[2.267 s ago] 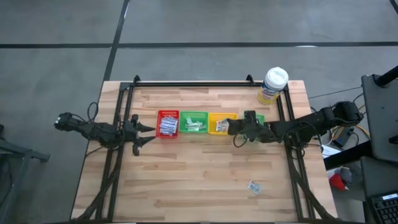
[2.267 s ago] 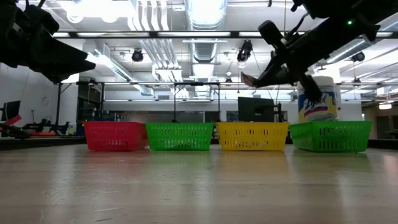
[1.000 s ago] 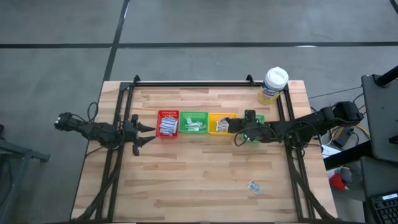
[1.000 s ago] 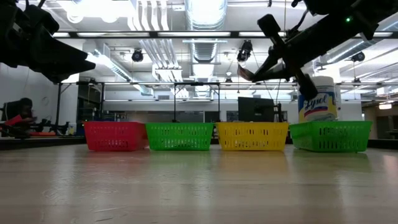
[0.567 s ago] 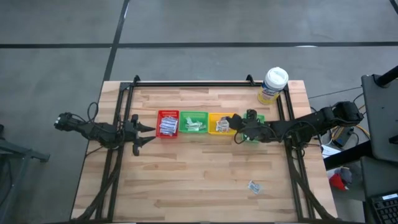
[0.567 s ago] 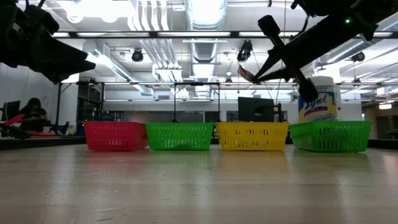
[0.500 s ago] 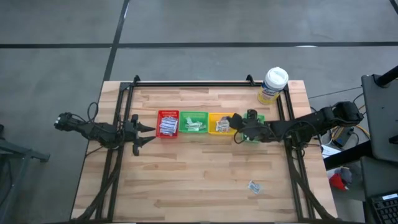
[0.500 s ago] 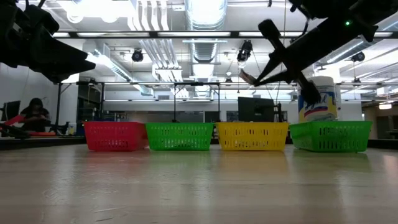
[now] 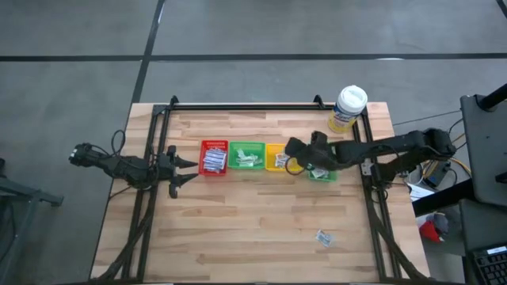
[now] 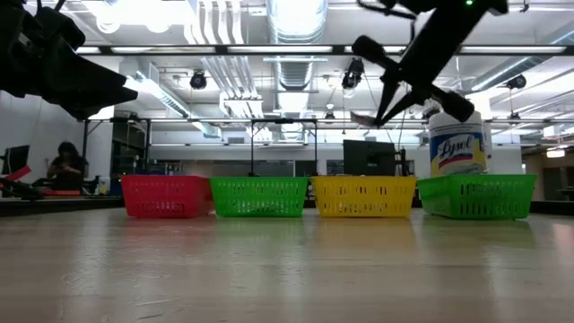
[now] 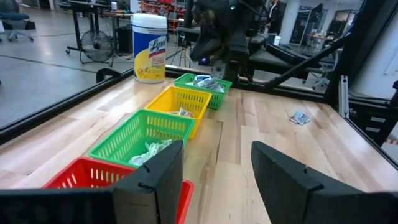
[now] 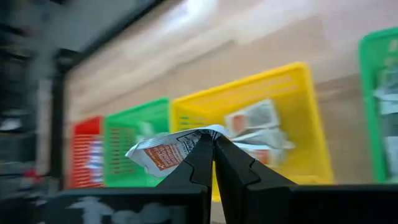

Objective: Pick & Place First Aid Supplies
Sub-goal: Put the orange ointment pack into the yellow bin

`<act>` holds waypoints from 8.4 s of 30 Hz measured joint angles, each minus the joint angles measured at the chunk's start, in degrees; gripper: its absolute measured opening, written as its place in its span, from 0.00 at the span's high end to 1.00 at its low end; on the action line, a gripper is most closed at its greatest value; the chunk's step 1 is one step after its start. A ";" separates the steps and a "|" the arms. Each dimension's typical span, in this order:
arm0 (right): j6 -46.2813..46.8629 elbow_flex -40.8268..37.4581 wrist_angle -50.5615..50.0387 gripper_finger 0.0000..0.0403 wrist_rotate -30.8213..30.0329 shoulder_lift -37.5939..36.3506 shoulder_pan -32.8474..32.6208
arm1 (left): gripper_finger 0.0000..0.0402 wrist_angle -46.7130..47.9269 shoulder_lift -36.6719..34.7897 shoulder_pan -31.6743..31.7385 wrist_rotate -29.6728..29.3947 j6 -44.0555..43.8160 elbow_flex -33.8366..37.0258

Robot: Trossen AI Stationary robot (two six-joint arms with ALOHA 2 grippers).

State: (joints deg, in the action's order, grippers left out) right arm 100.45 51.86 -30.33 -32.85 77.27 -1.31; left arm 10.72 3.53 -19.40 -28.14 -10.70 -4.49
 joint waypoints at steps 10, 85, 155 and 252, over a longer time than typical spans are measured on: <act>-2.34 14.23 -10.22 0.98 7.70 13.41 3.33 | 0.53 -0.02 0.00 0.00 0.02 0.00 0.02; -15.62 17.87 -13.62 0.98 17.77 28.75 7.70 | 0.53 0.00 0.07 0.00 0.02 0.00 0.01; -37.48 25.38 -13.85 0.66 14.66 26.38 7.99 | 0.53 0.00 0.04 0.00 0.01 0.00 0.00; -42.15 8.48 -16.91 0.80 31.33 19.65 -42.59 | 0.53 0.00 0.04 0.00 0.00 0.00 0.02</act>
State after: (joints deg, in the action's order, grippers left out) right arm 58.30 60.34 -47.24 -1.52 96.92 -43.90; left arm 10.72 3.57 -19.40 -28.14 -10.70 -4.47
